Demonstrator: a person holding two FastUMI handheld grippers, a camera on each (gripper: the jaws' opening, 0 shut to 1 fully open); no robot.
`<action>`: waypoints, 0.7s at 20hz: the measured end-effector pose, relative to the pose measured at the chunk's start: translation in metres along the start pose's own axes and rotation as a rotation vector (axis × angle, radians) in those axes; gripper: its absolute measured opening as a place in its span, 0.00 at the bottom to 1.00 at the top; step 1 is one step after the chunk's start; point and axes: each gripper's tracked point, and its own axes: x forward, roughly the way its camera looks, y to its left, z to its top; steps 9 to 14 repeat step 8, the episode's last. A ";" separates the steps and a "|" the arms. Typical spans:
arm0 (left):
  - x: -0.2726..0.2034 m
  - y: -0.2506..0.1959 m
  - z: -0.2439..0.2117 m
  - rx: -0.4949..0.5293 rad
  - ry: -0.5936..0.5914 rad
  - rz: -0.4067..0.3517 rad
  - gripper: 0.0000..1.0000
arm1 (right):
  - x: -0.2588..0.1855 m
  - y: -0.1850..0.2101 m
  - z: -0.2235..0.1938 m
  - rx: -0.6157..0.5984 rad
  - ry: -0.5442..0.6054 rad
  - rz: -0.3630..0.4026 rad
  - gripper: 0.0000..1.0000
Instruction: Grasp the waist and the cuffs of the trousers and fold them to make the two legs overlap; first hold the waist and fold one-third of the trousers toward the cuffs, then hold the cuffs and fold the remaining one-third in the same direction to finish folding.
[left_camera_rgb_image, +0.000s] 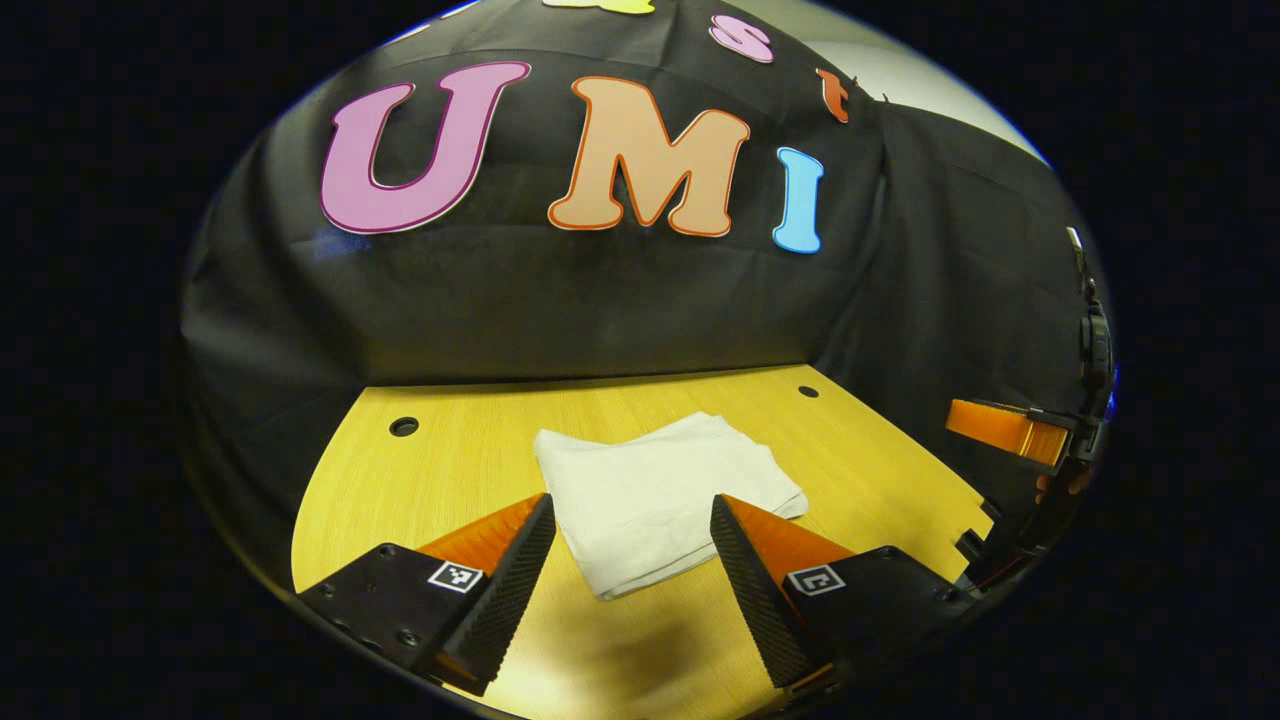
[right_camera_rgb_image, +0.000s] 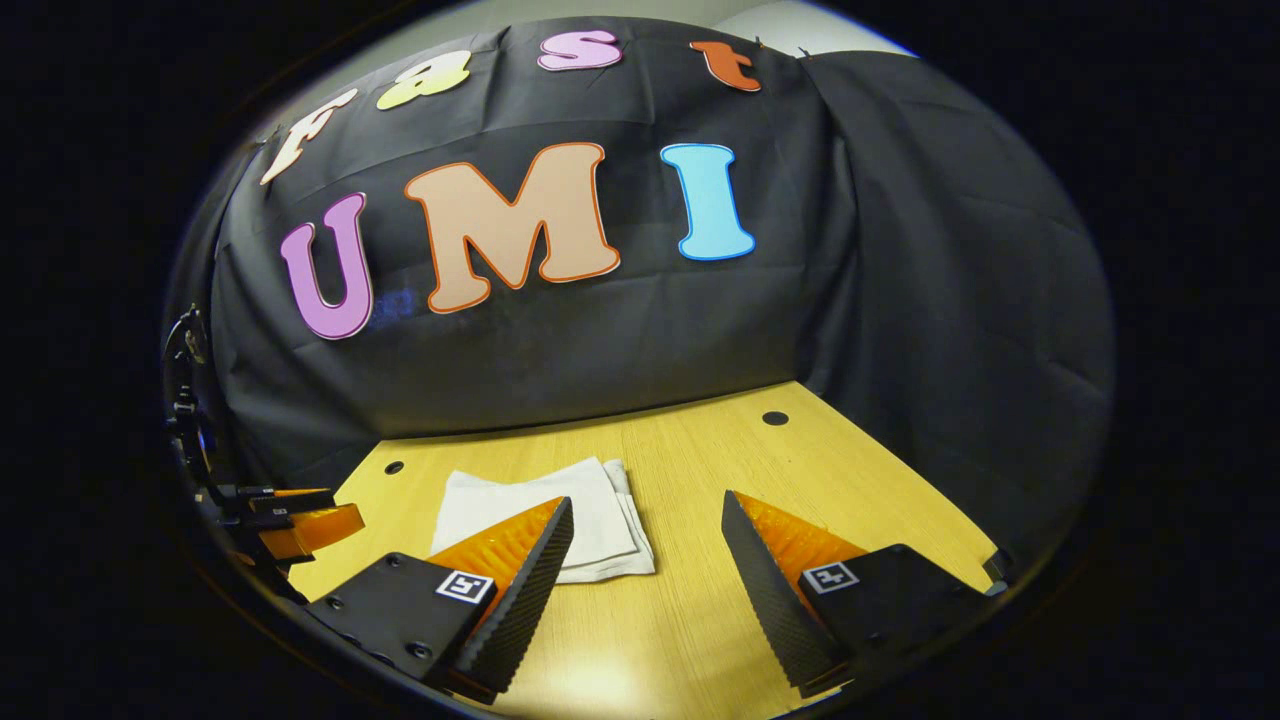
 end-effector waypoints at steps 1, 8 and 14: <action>0.000 0.000 -0.001 0.005 0.004 -0.004 0.94 | -0.001 -0.001 -0.001 -0.004 0.003 -0.005 0.96; 0.002 0.000 -0.001 0.022 0.007 -0.038 0.94 | -0.006 0.000 -0.004 0.001 0.011 -0.031 0.96; 0.002 0.000 -0.001 0.022 0.007 -0.038 0.94 | -0.006 0.000 -0.004 0.001 0.011 -0.031 0.96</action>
